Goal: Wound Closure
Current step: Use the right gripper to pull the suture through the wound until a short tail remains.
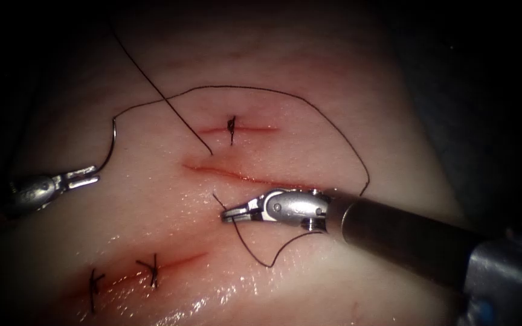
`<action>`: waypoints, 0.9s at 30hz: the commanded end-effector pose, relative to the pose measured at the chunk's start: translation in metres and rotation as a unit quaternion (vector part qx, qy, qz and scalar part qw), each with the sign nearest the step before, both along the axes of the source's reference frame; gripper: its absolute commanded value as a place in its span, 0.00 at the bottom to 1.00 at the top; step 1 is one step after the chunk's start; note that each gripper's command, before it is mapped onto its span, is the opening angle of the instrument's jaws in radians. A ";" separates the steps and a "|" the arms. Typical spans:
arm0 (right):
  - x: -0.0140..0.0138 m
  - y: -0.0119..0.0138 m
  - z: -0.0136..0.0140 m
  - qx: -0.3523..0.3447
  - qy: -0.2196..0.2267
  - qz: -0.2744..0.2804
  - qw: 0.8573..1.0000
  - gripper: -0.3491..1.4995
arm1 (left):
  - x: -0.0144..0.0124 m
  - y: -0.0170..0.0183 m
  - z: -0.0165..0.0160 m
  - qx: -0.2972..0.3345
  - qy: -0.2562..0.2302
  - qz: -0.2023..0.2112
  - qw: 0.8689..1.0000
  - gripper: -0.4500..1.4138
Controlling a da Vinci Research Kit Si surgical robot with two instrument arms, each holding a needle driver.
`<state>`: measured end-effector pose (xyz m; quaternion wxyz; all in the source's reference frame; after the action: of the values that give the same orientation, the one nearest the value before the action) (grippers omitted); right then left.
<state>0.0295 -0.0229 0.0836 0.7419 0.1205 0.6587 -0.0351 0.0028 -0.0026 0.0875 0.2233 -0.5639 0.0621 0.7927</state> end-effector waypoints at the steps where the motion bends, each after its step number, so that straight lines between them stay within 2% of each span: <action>1: 0.0001 -0.0017 -0.0012 0.003 0.011 -0.014 1.000 0.00 | -0.0005 0.0002 0.0008 -0.001 0.000 0.001 1.000 0.00; 2: -0.0007 -0.0037 -0.0032 0.004 0.026 -0.036 0.999 0.00 | -0.0005 0.0003 0.0008 -0.001 0.000 0.001 1.000 0.00; 6: -0.0028 -0.0085 -0.0075 0.012 0.048 -0.093 0.994 0.00 | -0.0008 0.0003 0.0009 -0.001 -0.002 0.001 1.000 0.00; 9: -0.0036 -0.0104 -0.0092 0.015 0.049 -0.142 0.988 0.00 | -0.0011 0.0003 0.0010 0.000 -0.002 0.004 1.000 0.00; 11: -0.0037 -0.0104 -0.0098 0.015 0.055 -0.154 0.986 0.00 | -0.0011 0.0003 0.0010 0.000 -0.001 0.005 1.000 0.00; 12: -0.0036 -0.0091 -0.0102 0.020 0.053 -0.142 0.988 0.00 | -0.0011 0.0003 0.0010 0.000 -0.001 0.005 1.000 0.00; 13: -0.0035 -0.0084 -0.0102 0.021 0.050 -0.124 0.991 0.13 | -0.0011 0.0002 0.0010 0.000 -0.002 0.006 1.000 0.00; 14: -0.0035 -0.0076 -0.0102 0.024 0.049 -0.104 0.993 0.28 | -0.0011 0.0002 0.0010 0.002 -0.003 0.004 1.000 0.00; 15: -0.0034 -0.0063 -0.0101 0.030 0.049 -0.080 0.995 0.54 | -0.0011 0.0002 0.0010 0.002 -0.003 0.004 1.000 0.00; 16: -0.0033 -0.0054 -0.0100 0.035 0.048 -0.065 0.996 0.69 | -0.0011 0.0001 0.0010 0.002 -0.002 0.005 1.000 0.00; 17: -0.0032 -0.0043 -0.0099 0.031 0.046 -0.051 0.997 0.79 | -0.0011 0.0001 0.0010 0.002 -0.002 0.005 1.000 0.00; 19: -0.0028 -0.0018 -0.0093 0.024 0.042 -0.021 0.999 0.88 | -0.0011 0.0000 0.0011 0.002 -0.001 0.006 1.000 0.00; 21: -0.0019 0.0011 -0.0079 0.019 0.034 0.001 0.999 0.89 | -0.0011 0.0000 0.0011 0.005 -0.002 0.006 1.000 0.00; 27: 0.0010 0.0043 -0.0034 0.012 0.012 0.032 0.999 0.94 | -0.0011 0.0000 0.0012 0.005 -0.002 0.009 1.000 0.00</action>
<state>0.0296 -0.0193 0.0798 0.7349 0.1078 0.6696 -0.0011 0.0021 -0.0028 0.0880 0.2201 -0.5647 0.0526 0.7937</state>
